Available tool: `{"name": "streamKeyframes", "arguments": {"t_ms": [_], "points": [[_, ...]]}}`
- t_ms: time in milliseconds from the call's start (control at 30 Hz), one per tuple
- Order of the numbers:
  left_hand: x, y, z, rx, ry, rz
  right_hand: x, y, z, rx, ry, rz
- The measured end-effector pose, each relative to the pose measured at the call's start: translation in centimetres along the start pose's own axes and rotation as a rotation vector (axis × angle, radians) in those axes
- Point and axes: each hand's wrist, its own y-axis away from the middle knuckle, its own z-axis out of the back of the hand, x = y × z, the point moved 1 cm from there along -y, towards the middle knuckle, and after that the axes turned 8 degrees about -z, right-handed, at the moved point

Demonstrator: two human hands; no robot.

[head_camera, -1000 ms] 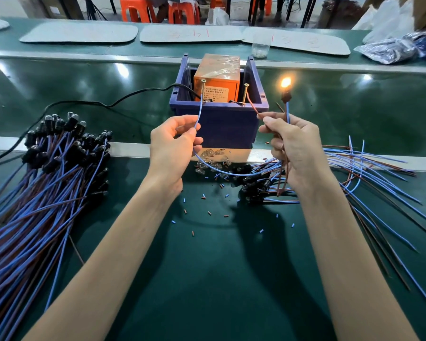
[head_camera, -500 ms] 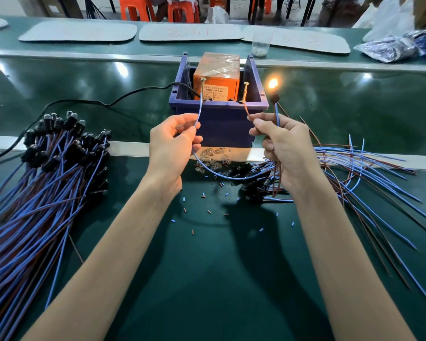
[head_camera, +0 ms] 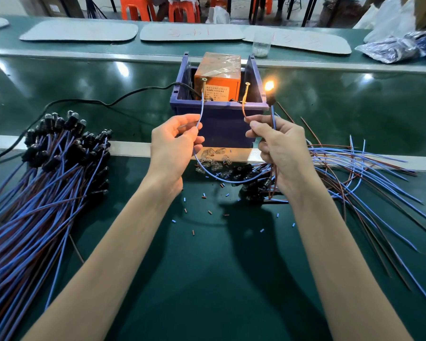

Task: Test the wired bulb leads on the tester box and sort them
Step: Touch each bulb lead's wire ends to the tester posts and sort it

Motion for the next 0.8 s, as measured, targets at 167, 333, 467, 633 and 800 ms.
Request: {"name": "streamKeyframes", "arguments": {"t_ms": [167,333,467,633,800], "points": [[-0.19,-0.05,0.13,-0.002,0.006,0.011,-0.17,-0.07,-0.2,-0.01,0.003,0.011],[-0.25,-0.04,0.11,0.002,0.009,0.021,-0.28,-0.16,-0.12,-0.023,0.018,0.005],[-0.22,-0.01,0.07,0.002,0.012,0.024,-0.28,-0.11,-0.18,-0.036,0.048,0.015],[-0.33,0.15,0.02,0.003,0.015,0.026,-0.06,0.15,-0.13,-0.022,0.053,0.008],[-0.47,0.7,-0.75,0.034,0.023,0.023,0.39,0.43,-0.43,0.04,0.08,0.016]]}}
